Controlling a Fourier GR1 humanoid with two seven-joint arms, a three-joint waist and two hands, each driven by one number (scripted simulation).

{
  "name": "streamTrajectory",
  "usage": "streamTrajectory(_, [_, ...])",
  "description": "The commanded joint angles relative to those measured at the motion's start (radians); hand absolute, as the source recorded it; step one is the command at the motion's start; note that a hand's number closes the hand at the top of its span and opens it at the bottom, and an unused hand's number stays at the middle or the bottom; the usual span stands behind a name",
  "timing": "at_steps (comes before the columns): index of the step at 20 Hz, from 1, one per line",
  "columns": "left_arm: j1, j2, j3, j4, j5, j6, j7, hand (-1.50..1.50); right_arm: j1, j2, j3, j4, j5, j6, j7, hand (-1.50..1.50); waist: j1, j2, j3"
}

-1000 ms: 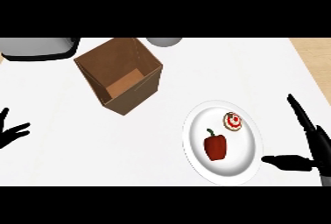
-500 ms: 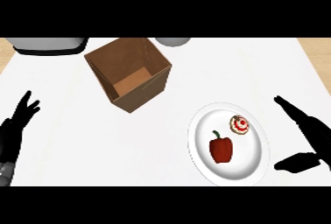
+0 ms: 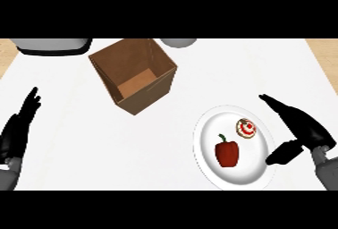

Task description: Pick the cupcake from the plate and place it in the cardboard box

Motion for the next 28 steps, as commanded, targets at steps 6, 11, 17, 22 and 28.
streamTrajectory(6, [0.024,-0.084,0.078,0.018,-0.086,-0.064,-0.029,0.0,0.008,0.117,-0.076,0.055,0.141,0.085,-0.019,-1.5,-0.003,-0.001,0.0])
streamTrajectory(11, [-0.006,-0.067,0.118,-0.055,-0.111,-0.1,0.071,0.0,-0.027,0.19,-0.089,0.03,0.181,0.117,0.005,-1.5,-0.002,-0.001,0.001])
streamTrajectory(17, [0.042,-0.109,0.153,-0.059,-0.142,-0.128,0.033,0.0,0.008,0.247,-0.123,0.04,0.216,0.112,-0.108,-1.5,0.0,-0.001,0.001])
streamTrajectory(22, [0.01,-0.128,0.208,0.015,-0.178,-0.155,-0.016,0.0,0.096,0.242,-0.15,-0.157,0.224,0.202,-0.034,-1.5,-0.007,-0.002,0.0])
streamTrajectory(28, [-0.021,-0.112,0.217,-0.059,-0.203,-0.189,0.095,0.0,-0.031,0.305,-0.127,0.008,0.302,0.269,0.056,-1.5,-0.001,0.0,0.001])
